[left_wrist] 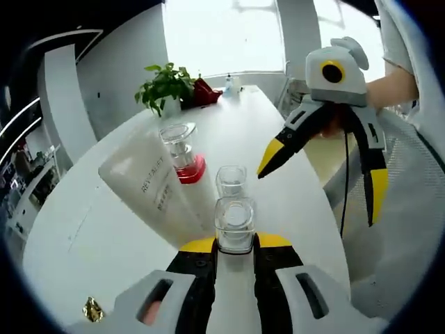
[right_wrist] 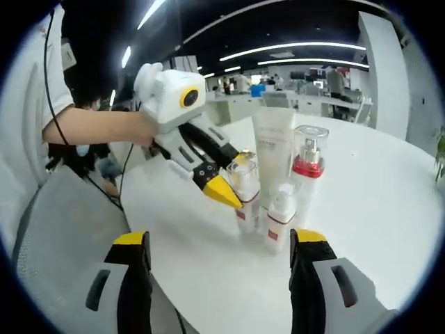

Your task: Arrange the skincare products in the storage area until every visible bottle or jar stands upright without overlapping.

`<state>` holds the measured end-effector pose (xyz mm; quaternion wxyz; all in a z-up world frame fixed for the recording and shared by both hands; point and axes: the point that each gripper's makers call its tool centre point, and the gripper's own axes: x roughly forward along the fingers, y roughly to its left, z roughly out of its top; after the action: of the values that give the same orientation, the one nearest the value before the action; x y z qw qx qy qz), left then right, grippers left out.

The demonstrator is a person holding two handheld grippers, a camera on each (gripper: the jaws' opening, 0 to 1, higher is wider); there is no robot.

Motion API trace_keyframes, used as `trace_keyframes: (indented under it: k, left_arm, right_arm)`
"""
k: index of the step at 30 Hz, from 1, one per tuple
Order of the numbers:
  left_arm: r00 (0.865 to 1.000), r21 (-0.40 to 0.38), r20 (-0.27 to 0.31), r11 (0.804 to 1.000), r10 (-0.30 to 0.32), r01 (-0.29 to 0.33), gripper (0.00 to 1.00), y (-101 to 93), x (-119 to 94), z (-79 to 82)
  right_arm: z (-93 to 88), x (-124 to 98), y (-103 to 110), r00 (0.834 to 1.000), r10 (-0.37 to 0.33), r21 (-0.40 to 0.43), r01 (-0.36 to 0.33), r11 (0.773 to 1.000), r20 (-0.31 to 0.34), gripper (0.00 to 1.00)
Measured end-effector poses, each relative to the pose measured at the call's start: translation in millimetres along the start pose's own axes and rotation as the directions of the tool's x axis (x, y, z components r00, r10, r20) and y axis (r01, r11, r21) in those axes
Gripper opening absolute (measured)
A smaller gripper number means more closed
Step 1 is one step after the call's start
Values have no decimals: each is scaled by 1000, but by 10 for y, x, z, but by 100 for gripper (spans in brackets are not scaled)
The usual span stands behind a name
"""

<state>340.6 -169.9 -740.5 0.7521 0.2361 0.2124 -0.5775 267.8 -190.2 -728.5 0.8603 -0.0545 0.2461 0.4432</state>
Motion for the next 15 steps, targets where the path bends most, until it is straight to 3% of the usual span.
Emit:
trace_keyframes:
  k: [15]
  left_arm:
    - [1000,-9,11,1000,-19,19,24,-6,123,7]
  right_arm:
    - [-15,-5,-49,1000,-20,24,20,1000,1,88]
